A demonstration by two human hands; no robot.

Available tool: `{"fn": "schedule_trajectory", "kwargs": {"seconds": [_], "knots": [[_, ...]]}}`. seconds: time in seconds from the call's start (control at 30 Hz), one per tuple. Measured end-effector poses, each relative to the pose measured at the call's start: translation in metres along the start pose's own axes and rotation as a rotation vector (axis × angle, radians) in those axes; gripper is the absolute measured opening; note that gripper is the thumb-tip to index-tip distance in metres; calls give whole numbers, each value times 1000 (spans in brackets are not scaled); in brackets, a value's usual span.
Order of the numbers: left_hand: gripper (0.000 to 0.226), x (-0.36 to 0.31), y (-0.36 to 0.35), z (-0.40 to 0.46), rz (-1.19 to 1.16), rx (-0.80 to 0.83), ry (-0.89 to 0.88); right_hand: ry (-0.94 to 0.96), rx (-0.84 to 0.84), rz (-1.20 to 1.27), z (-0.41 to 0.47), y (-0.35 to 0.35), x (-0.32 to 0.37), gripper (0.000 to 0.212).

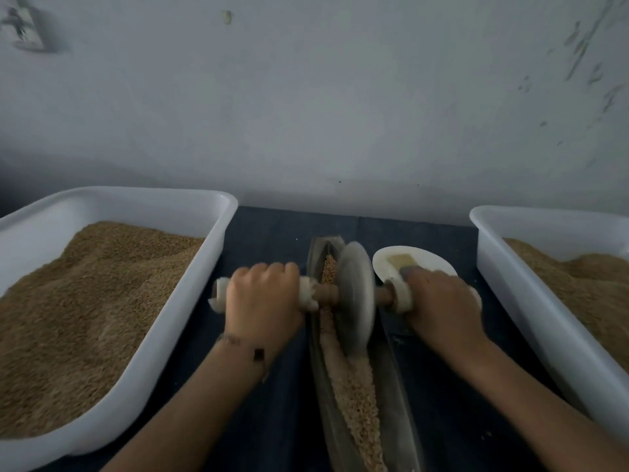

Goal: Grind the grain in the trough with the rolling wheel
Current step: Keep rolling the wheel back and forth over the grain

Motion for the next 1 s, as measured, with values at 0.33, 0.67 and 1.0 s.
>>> {"fn": "schedule_trajectory", "kwargs": {"seconds": [0.33, 0.67, 1.0], "knots": [[20, 22, -11, -25, -158, 222, 176, 253, -361, -7, -10, 44, 18, 27], [42, -7, 47, -79, -161, 113, -35, 287, -210, 29, -82, 76, 1, 42], [21, 12, -18, 10, -67, 208, 144, 164, 103, -35, 28, 5, 28, 14]]}}
Point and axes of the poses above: each hand's wrist, its own z-axis towards the middle knuckle, its own y-axis out of the back of the hand, x = y × z, the point moved 6 cm from there along z, towards the middle knuckle, and after that the axes turned 2 degrees about -y, right-handed, at the moved point
